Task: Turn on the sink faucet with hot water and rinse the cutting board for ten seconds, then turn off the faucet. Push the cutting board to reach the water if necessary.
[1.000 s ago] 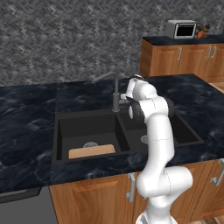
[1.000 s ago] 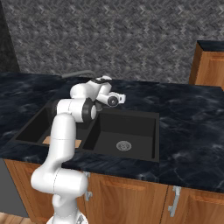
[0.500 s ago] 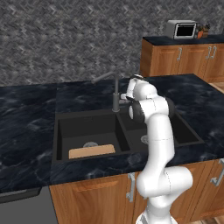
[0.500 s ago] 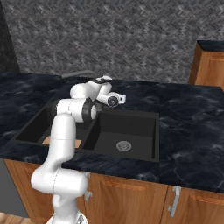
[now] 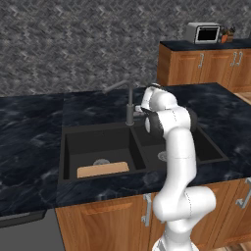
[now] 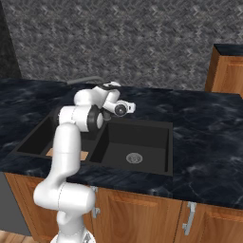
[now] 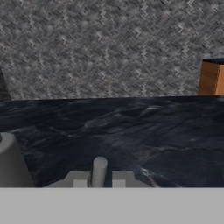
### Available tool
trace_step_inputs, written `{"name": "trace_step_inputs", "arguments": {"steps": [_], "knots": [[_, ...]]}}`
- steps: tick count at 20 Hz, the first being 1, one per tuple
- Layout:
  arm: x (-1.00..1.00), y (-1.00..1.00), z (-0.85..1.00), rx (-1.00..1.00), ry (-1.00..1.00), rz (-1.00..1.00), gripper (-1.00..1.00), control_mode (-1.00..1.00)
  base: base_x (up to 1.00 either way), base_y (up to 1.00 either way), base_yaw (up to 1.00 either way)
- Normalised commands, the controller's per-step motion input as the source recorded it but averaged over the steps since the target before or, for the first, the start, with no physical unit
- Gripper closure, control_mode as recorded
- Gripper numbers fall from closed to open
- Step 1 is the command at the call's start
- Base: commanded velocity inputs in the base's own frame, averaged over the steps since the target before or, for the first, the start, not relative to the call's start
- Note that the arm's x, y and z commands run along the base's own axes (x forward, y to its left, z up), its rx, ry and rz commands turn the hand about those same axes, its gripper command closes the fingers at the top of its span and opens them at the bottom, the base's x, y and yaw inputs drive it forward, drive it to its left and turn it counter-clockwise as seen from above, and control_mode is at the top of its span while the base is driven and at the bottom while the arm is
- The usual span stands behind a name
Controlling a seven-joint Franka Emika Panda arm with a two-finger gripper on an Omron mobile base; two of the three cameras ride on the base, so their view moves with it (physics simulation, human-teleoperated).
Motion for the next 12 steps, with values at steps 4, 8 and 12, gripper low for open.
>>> {"name": "trace_step_inputs", "arguments": {"steps": [4, 8, 12], "knots": [[-0.27, -0.48, 0.00, 0.00, 0.00, 0.00, 1.00, -1.00, 0.00, 0.00, 0.00], [-0.10, -0.41, 0.00, 0.00, 0.00, 0.00, 1.00, -1.00, 0.00, 0.00, 0.00], [0.00, -0.25, 0.00, 0.00, 0.00, 0.00, 1.00, -1.00, 0.00, 0.00, 0.00]]}}
